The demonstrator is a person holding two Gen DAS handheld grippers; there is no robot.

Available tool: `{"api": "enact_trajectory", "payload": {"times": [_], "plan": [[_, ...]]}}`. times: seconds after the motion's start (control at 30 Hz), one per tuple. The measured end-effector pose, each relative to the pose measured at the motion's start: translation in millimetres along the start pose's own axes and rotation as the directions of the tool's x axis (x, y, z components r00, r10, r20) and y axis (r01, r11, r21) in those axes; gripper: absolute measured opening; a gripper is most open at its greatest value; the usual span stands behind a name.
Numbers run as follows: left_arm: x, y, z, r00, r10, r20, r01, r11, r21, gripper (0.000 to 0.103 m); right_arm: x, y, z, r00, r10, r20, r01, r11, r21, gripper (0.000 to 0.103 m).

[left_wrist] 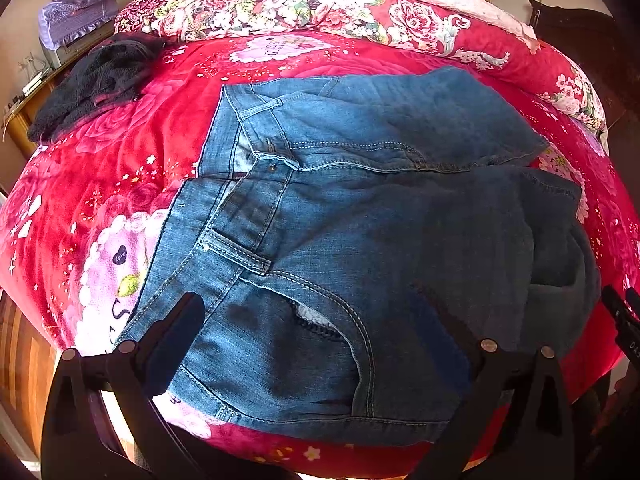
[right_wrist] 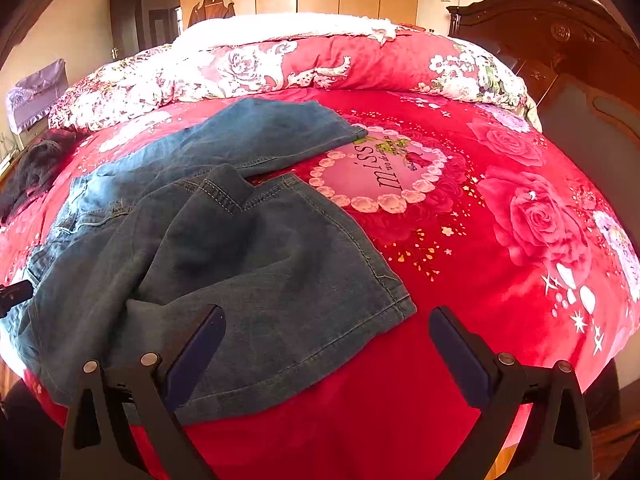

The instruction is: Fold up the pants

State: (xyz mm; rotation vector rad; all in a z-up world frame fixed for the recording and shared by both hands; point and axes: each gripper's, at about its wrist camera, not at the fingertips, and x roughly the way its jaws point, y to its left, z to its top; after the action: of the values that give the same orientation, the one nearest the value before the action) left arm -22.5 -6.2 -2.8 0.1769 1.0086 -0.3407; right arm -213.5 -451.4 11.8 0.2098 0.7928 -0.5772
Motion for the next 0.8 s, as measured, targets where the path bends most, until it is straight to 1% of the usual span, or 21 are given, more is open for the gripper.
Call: {"api": "enact_trajectory", "payload": {"times": [0.37, 0.5, 0.57, 0.6, 0.7, 0.77, 0.8], "plan": [[2.7, 0.7, -1.6, 1.0, 0.0, -0.009, 0.0, 1.0, -0.005, 0.103, 1.6, 2.9, -1.6, 1.0, -0.007, -0.008, 0.006, 1.0, -0.012, 0.102], [4.4, 4.3, 0.3, 1.0, -0.009, -0.029, 0.009, 1.0, -0.016, 0.103, 2.4, 1.9, -0.1, 1.0, 0.005, -0.015, -0.005, 1.0, -0.004, 0.102], [4.3, 10.2, 6.3, 0.999, -0.024, -0.045, 0.023, 0.999, -0.025, 0.103, 4.8, -4.7, 7.8, 0.999, 0.036, -0.024, -0.035, 0.999, 0.021, 0.102], [4.4, 15.3, 11.8, 0.998, -0.03, -0.052, 0.028, 0.999, -0.036, 0.103, 5.7, -8.7, 13.5, 0.999, 0.039, -0.02, -0.038, 0.999, 0.03, 0.102], [7.3, 38.1, 37.1, 0.995, -0.05, -0.085, 0.043, 0.996, -0.078, 0.103, 15.7, -27.2, 42.1, 0.999, 0.048, -0.014, -0.048, 0.998, 0.048, 0.102], [15.3, 54.5, 55.0, 0.987, -0.082, -0.138, 0.067, 0.992, -0.112, 0.103, 34.4, -37.1, 63.3, 0.995, 0.076, -0.06, -0.073, 0.996, 0.048, 0.102], [21.7, 62.4, 63.1, 0.978, -0.104, -0.178, 0.081, 0.988, -0.134, 0.103, 46.9, -40.1, 72.8, 0.993, 0.078, -0.092, -0.075, 0.996, 0.041, 0.102]]}}
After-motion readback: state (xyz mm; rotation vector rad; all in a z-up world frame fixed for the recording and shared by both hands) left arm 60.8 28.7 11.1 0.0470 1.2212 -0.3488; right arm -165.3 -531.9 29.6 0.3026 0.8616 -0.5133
